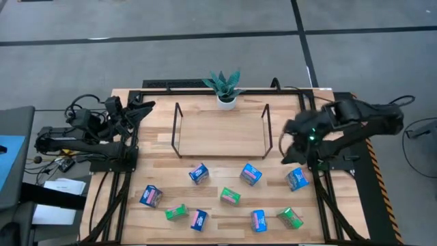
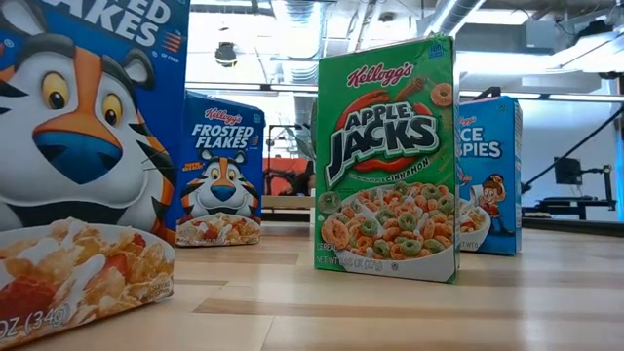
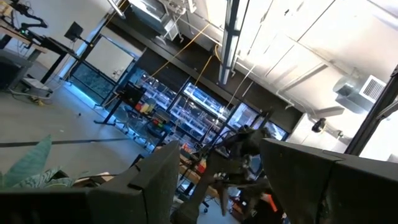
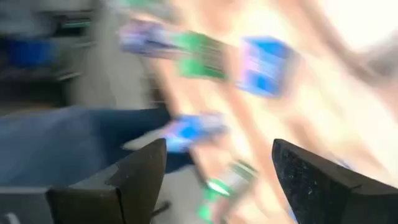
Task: Stack cereal on shelf
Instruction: Put the top right light blue cereal box on the shelf
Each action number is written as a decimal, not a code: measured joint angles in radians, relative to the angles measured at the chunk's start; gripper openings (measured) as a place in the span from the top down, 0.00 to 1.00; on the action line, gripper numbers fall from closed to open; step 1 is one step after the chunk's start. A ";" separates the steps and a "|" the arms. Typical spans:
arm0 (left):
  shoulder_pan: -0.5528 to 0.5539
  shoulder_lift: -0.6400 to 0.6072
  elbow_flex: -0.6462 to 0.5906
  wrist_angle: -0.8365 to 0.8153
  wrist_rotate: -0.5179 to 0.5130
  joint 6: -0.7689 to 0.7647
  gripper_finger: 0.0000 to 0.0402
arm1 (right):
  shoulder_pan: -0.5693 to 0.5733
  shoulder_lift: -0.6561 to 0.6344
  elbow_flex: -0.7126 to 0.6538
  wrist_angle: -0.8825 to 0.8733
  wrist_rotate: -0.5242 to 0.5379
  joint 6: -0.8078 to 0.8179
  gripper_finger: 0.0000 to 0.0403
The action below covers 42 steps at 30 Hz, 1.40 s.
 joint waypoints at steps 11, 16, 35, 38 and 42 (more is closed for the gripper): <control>0.000 0.000 0.000 -0.106 -0.002 0.000 0.47 | 0.330 0.007 -0.117 -0.201 0.217 0.533 0.21; 0.000 0.000 0.000 -0.106 -0.002 0.000 0.47 | 0.422 0.008 -0.216 -0.148 0.225 0.672 0.21; 0.000 0.000 0.000 -0.151 0.000 0.014 0.47 | 0.470 0.090 -0.270 -0.087 0.156 0.681 0.05; 0.000 0.000 0.000 -0.154 0.000 0.004 0.47 | 0.482 0.124 -0.270 -0.084 0.152 0.667 0.05; 0.000 0.000 0.000 -0.154 0.001 0.000 0.47 | 0.495 0.165 -0.270 -0.090 0.149 0.664 0.04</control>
